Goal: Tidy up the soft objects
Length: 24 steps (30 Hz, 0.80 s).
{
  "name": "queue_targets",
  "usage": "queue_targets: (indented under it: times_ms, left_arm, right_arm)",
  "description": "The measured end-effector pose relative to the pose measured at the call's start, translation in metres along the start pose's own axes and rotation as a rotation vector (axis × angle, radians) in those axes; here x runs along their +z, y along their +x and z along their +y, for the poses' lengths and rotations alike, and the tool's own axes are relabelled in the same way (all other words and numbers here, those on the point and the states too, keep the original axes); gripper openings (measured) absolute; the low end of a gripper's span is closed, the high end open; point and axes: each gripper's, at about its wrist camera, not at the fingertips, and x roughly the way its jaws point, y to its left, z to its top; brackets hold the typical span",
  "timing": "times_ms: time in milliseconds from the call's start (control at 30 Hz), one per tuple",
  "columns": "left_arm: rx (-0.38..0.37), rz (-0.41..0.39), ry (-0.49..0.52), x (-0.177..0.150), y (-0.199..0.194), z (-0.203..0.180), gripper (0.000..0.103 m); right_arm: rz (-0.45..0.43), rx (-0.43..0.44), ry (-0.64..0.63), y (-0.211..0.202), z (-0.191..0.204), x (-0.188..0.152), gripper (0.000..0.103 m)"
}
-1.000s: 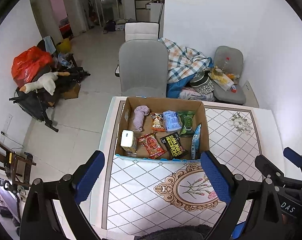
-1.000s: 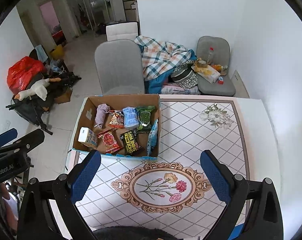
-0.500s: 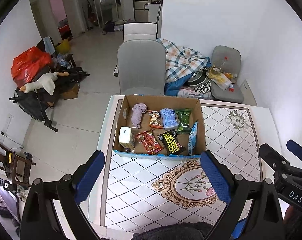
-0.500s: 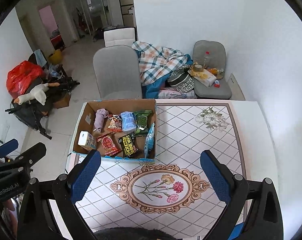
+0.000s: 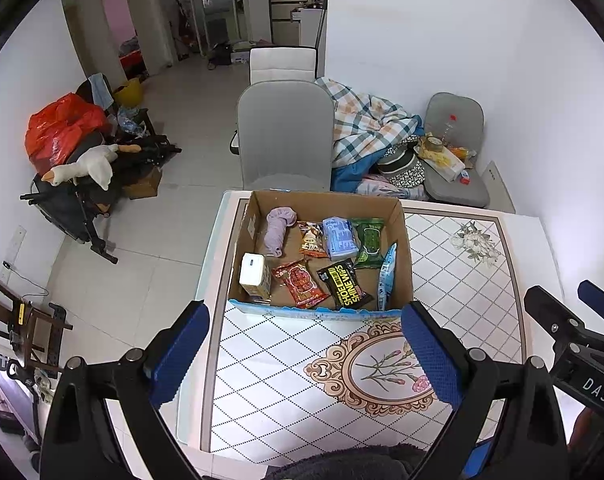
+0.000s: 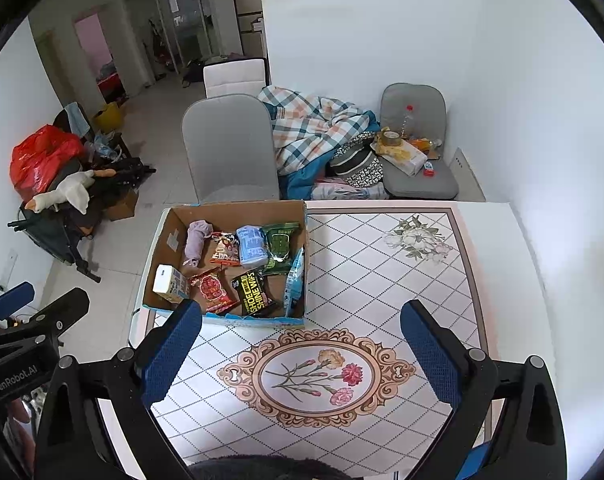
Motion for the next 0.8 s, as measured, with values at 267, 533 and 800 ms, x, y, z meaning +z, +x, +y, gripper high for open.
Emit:
queue_targets:
  times_ms: [267, 533, 800]
  left_arm:
    - [0.0, -0.003, 0.002, -0.0024, -0.0011, 0.0004, 0.098]
    - [-0.003, 0.001, 0.001, -0.0044, -0.0026, -0.0003, 0.098]
    - [-0.007, -0.001, 0.004, -0.0027, -0.0018, 0.0001, 0.098]
  right_arm:
    - [-0.006, -0.009, -0.001, -0.0025, -0.0012, -0.0002, 0.101]
    - [-0.003, -0.013, 0.009, -0.0046, -0.0024, -0.0016, 0.101]
    - [-0.003, -0.019, 0.007, -0.0042, -0.0009, -0.0024, 0.101]
